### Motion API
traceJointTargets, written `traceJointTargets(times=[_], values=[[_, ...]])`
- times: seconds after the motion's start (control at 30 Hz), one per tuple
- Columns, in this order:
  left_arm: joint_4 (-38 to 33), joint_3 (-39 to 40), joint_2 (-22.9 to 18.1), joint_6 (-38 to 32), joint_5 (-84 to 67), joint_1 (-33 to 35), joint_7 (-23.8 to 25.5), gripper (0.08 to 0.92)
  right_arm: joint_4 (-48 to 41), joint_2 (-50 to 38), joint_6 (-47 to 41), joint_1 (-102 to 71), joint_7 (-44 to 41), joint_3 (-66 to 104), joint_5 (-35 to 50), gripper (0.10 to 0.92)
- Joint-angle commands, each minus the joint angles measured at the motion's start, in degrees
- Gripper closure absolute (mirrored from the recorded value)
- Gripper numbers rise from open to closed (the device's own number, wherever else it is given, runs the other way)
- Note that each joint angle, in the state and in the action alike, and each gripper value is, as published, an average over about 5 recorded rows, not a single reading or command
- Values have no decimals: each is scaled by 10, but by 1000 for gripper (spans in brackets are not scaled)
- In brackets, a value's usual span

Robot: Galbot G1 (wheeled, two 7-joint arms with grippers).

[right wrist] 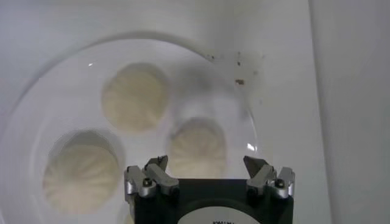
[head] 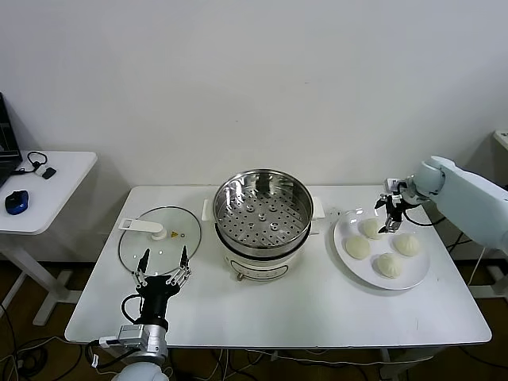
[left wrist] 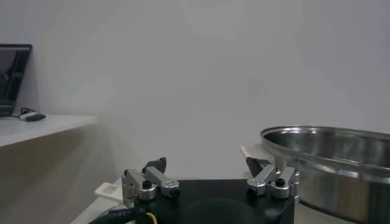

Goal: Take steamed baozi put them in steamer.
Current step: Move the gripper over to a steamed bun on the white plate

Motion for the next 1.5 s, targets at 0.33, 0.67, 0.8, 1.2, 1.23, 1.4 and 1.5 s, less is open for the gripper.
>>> traceJointTargets(times=[0.33,0.67,0.8,1.2,1.23,1.4,1.5], values=[[9,-1,1,0,-2,-1,4,177,-126,74,57,1,-43,-9,-20,203],[12,-2,2,-2,-3,-2,3,177,-163,92,73,-13,-46,11,-40,203],[13,-4,2,-3,-3,-3,3,177,-178,101,79,-17,-45,22,-48,203],[13,-6,5,-4,-5,-4,3,177,-202,115,82,-26,-49,31,-62,203],[13,-6,5,-5,-5,-4,3,177,-204,116,82,-27,-49,32,-65,203],[12,-6,6,-5,-5,-4,2,177,-203,117,83,-31,-51,33,-67,222],[11,-7,6,-5,-5,-4,2,177,-202,119,82,-31,-51,33,-68,286]])
